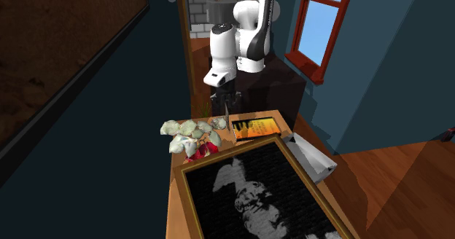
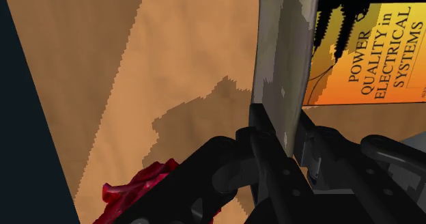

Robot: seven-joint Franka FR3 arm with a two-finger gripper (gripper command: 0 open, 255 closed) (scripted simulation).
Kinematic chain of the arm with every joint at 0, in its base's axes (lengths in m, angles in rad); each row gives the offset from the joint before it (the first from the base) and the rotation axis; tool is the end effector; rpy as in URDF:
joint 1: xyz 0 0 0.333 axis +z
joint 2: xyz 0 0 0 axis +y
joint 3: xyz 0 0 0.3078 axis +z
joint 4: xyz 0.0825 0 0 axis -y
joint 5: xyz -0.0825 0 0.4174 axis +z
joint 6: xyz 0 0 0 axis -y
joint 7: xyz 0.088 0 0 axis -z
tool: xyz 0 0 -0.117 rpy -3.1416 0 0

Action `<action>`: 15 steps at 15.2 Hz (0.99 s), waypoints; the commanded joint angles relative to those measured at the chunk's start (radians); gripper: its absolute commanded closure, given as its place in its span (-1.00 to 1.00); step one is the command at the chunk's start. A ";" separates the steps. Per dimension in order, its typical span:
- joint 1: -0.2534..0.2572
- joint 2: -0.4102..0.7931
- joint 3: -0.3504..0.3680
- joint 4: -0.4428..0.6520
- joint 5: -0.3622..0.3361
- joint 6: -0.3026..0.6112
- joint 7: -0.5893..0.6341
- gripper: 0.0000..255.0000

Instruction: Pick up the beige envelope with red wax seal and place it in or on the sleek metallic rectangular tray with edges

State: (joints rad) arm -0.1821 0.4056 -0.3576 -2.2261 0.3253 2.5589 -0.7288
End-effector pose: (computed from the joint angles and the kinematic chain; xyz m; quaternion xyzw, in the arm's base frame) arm 0.4708 -0.2976 0.1509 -0.9993 0.0312 0.0021 0.0227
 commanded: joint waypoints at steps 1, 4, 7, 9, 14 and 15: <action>0.009 -0.025 -0.012 -0.006 -0.017 -0.018 0.012 1.00; 0.021 -0.061 -0.028 -0.008 -0.043 -0.049 0.031 1.00; 0.028 -0.085 -0.038 -0.009 -0.061 -0.070 0.044 1.00; 0.058 -0.074 -0.024 0.015 -0.063 -0.080 0.093 1.00; 0.129 -0.035 0.010 0.094 -0.066 -0.114 0.209 1.00; 0.143 -0.025 0.016 0.114 -0.067 -0.122 0.231 1.00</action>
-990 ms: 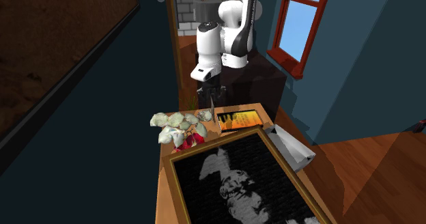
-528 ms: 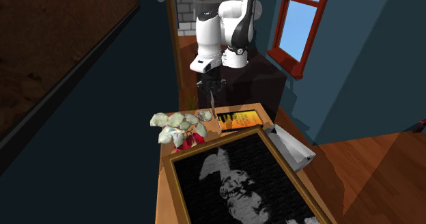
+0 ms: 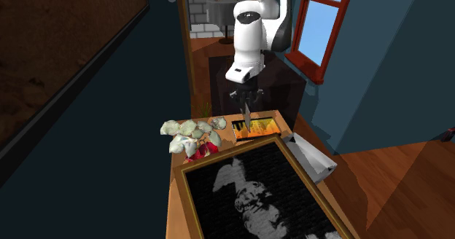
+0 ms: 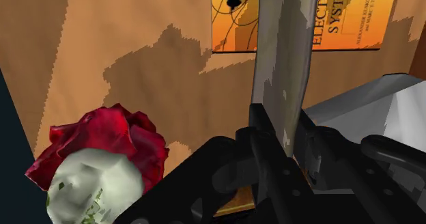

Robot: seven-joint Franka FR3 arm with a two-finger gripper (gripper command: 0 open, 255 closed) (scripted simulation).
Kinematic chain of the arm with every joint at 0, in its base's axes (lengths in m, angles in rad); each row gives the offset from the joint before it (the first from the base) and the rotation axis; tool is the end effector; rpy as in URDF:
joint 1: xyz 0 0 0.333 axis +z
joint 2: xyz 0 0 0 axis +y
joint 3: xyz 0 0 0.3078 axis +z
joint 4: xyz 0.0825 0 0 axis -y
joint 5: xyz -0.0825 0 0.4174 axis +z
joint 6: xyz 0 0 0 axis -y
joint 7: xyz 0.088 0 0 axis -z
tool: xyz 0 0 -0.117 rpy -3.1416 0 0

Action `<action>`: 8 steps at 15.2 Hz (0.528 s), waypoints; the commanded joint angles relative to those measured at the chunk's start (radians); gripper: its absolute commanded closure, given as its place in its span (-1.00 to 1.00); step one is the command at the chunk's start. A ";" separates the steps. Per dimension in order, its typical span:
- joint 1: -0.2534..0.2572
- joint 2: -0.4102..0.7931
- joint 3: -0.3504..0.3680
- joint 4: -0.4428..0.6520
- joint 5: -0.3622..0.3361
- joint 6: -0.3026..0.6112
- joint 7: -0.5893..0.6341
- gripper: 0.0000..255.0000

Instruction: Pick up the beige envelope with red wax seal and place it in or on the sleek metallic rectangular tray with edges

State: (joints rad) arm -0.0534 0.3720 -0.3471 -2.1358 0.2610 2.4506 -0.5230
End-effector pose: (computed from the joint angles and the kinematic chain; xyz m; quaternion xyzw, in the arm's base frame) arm 0.5394 -0.2313 0.1934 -0.9993 0.0306 0.0022 0.0228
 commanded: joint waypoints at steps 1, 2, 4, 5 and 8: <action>0.027 0.020 0.012 0.044 -0.003 -0.022 0.047 1.00; 0.039 0.031 0.018 0.066 -0.003 -0.031 0.069 1.00; 0.063 0.056 0.030 0.113 -0.003 -0.051 0.111 1.00; 0.075 0.070 0.035 0.138 -0.004 -0.061 0.132 1.00; 0.107 0.115 0.052 0.221 -0.005 -0.096 0.192 1.00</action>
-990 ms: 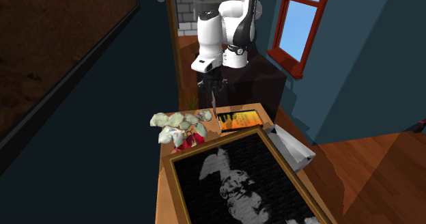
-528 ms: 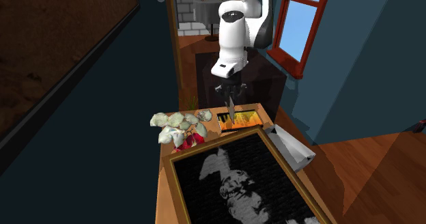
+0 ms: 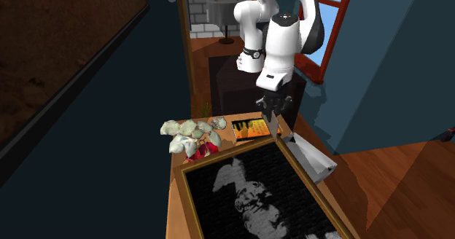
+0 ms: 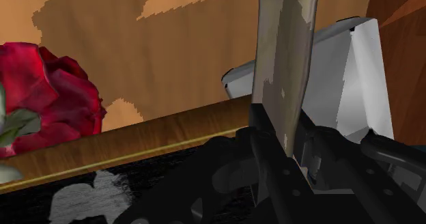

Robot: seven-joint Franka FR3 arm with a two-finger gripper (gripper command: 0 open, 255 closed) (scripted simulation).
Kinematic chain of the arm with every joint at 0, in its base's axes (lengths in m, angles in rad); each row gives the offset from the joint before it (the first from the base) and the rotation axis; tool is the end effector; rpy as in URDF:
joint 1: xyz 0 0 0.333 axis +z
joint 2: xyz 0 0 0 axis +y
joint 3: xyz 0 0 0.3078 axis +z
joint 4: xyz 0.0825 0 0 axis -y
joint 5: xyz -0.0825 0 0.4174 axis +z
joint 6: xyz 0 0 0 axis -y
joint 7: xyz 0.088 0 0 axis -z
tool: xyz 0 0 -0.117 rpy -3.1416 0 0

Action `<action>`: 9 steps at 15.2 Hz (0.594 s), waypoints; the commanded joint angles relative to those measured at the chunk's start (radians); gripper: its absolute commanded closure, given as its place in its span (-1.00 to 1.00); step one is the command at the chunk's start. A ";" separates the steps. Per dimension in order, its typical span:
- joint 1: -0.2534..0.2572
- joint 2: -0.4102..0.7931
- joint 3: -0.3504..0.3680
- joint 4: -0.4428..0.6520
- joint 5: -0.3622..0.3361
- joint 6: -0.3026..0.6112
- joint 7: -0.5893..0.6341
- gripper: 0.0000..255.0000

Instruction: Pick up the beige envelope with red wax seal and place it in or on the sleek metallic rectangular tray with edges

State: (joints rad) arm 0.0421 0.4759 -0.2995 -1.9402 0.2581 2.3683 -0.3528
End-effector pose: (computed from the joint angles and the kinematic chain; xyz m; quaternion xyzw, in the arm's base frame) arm 0.6192 -0.1555 0.2028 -0.9993 0.0308 0.0019 0.0226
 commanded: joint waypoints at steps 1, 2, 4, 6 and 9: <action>0.021 0.028 0.009 0.056 -0.002 -0.027 0.041 1.00; 0.031 0.045 0.014 0.088 -0.003 -0.041 0.060 1.00; 0.049 0.082 0.024 0.156 -0.003 -0.069 0.098 1.00; 0.065 0.122 0.033 0.230 -0.004 -0.101 0.134 1.00; 0.091 0.210 0.049 0.391 -0.006 -0.170 0.202 1.00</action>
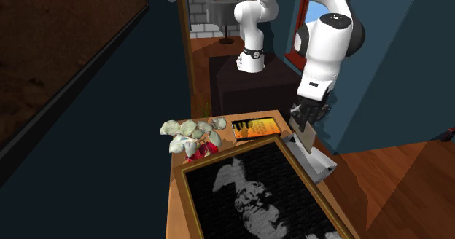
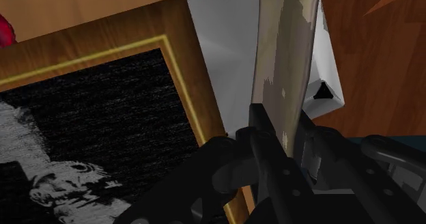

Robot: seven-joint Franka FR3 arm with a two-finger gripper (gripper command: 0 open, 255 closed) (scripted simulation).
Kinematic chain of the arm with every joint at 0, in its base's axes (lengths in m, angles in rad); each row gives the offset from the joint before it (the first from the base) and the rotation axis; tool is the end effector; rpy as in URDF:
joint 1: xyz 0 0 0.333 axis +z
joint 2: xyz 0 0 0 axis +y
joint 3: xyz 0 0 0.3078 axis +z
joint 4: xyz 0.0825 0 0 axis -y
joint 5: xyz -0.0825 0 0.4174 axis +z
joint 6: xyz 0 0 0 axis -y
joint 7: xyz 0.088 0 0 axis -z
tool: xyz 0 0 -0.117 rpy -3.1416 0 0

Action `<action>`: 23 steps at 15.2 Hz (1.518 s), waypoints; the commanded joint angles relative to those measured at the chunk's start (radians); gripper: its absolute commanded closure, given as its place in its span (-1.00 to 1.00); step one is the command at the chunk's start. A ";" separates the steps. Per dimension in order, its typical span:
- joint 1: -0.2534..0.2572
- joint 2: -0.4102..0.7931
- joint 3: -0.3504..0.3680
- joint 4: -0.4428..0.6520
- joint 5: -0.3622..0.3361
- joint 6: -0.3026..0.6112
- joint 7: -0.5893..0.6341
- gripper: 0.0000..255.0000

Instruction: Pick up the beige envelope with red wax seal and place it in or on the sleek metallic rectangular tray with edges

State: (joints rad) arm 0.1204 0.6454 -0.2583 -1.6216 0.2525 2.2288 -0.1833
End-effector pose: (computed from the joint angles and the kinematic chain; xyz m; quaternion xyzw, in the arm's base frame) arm 0.7070 -0.0704 0.2169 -0.9993 0.0309 0.0019 0.0225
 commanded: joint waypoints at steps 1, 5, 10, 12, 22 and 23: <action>0.012 0.048 0.009 0.072 0.002 -0.022 0.031 1.00; 0.008 0.081 0.016 0.070 0.011 0.012 0.025 1.00; 0.002 0.125 0.026 0.073 0.022 0.053 0.017 1.00; -0.001 0.144 0.030 0.075 0.026 0.069 0.014 1.00; -0.008 0.195 0.040 0.088 0.037 0.107 0.007 1.00; -0.008 0.195 0.040 0.088 0.037 0.107 0.007 1.00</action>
State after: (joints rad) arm 0.1121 0.8400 -0.2182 -1.5343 0.2896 2.3361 -0.1766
